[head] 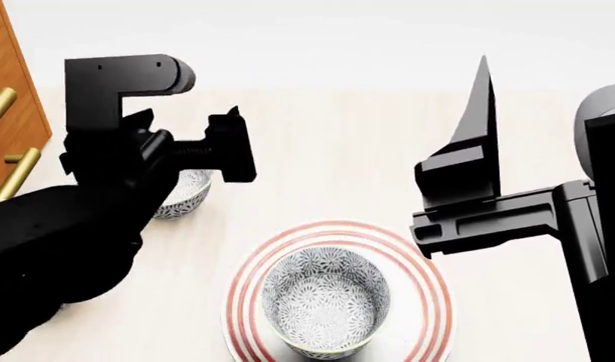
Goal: Put the bowl at the front on the plate.
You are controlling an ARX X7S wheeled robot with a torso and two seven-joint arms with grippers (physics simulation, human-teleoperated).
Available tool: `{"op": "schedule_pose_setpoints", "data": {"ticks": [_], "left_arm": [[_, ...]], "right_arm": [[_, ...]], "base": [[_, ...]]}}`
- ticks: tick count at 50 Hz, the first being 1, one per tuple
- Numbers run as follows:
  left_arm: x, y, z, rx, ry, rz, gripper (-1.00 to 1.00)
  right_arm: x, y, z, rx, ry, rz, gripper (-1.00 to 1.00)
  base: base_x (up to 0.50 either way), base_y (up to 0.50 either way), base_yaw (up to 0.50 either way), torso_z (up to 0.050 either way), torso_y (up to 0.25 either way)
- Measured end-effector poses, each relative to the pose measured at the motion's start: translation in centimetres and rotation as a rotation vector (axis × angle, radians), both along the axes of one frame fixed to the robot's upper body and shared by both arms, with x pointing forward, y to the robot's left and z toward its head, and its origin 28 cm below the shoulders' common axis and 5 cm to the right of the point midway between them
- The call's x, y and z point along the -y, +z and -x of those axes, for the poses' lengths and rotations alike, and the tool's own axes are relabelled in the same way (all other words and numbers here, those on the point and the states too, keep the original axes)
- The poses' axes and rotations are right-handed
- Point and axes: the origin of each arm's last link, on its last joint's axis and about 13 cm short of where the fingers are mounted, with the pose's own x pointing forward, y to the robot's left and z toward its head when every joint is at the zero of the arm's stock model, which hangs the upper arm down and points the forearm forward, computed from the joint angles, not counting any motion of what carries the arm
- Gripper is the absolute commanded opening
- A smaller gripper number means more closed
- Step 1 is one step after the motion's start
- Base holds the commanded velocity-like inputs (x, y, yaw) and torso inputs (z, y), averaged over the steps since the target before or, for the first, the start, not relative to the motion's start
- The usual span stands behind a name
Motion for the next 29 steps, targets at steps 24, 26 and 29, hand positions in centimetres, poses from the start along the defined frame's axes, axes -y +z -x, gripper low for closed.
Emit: {"op": "schedule_pose_setpoints", "data": {"ticks": [24, 26, 29], "left_arm": [[-2.1, 0.2, 5.9, 0.192, 0.08, -0.007, 1.0], [-2.1, 0.1, 6.2, 0.198, 0.081, -0.007, 1.0], [-2.2, 0.0, 6.5, 0.205, 0.079, -0.007, 1.0]], "right_arm": [[-0.3, -0.8, -0.9, 0.01, 0.033, -0.015, 1.0], [-0.3, -0.8, -1.0, 0.011, 0.035, -0.016, 1.0], [-0.3, -0.9, -1.1, 0.011, 0.037, -0.016, 1.0]], "base": [[0.0, 0.0, 0.0, 0.0, 0.0], [0.0, 0.0, 0.0, 0.0, 0.0], [0.0, 0.0, 0.0, 0.0, 0.0]]}}
